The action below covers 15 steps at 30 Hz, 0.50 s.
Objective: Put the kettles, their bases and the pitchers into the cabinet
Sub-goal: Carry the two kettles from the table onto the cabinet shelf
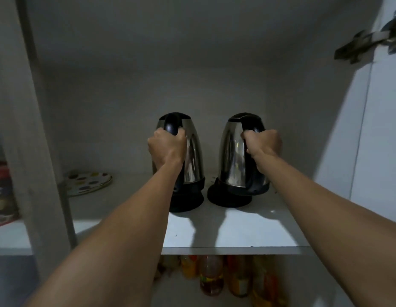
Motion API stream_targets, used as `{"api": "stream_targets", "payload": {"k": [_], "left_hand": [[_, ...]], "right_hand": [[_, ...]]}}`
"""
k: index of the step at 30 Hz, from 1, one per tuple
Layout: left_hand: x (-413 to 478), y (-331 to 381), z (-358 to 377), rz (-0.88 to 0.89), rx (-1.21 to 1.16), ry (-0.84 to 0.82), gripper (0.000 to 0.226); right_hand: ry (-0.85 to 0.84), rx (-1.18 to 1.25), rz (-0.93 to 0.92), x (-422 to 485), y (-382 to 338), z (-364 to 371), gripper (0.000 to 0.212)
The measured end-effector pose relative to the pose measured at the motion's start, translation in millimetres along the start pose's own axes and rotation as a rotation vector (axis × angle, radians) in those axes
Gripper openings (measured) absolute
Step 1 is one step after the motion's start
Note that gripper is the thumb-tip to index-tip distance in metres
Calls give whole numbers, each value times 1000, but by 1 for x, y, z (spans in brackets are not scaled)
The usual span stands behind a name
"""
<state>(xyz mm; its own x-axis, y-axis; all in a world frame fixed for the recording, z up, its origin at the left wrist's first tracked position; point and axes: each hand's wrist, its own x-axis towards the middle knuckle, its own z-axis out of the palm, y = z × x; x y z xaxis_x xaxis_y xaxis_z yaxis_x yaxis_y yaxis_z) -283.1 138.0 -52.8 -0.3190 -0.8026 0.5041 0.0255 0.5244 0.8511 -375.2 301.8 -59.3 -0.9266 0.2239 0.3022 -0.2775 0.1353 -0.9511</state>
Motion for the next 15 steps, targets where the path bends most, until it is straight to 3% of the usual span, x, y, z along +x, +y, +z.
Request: {"api": "stream_targets", "payload": {"k": [15], "left_hand": [[38,-61,56,-48,62,-98,48]], "right_hand": [[-95,-23,57,45,42,65,41]]}}
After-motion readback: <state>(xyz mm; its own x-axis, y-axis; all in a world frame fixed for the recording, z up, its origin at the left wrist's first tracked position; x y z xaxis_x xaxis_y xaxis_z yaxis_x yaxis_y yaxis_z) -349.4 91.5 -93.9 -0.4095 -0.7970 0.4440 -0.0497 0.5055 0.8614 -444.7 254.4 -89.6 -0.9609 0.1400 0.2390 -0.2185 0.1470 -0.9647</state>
